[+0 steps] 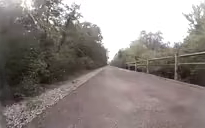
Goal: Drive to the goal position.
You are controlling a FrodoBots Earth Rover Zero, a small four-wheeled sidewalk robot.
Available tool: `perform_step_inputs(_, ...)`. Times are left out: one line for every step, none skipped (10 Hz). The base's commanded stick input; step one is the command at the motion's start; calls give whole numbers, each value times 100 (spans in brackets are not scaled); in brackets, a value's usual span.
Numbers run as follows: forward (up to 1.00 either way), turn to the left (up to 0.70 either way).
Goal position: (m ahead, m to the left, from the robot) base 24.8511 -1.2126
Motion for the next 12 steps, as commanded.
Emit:
perform_step_inputs(70,0)
perform_step_inputs(70,0)
perform_step_inputs(70,0)
perform_step_inputs(70,0)
perform_step_inputs(70,0)
perform_step_inputs(70,0)
perform_step_inputs(70,0)
perform_step_inputs(70,0)
perform_step_inputs(70,0)
perform_step_inputs(70,0)
perform_step_inputs(70,0)
perform_step_inputs(70,0)
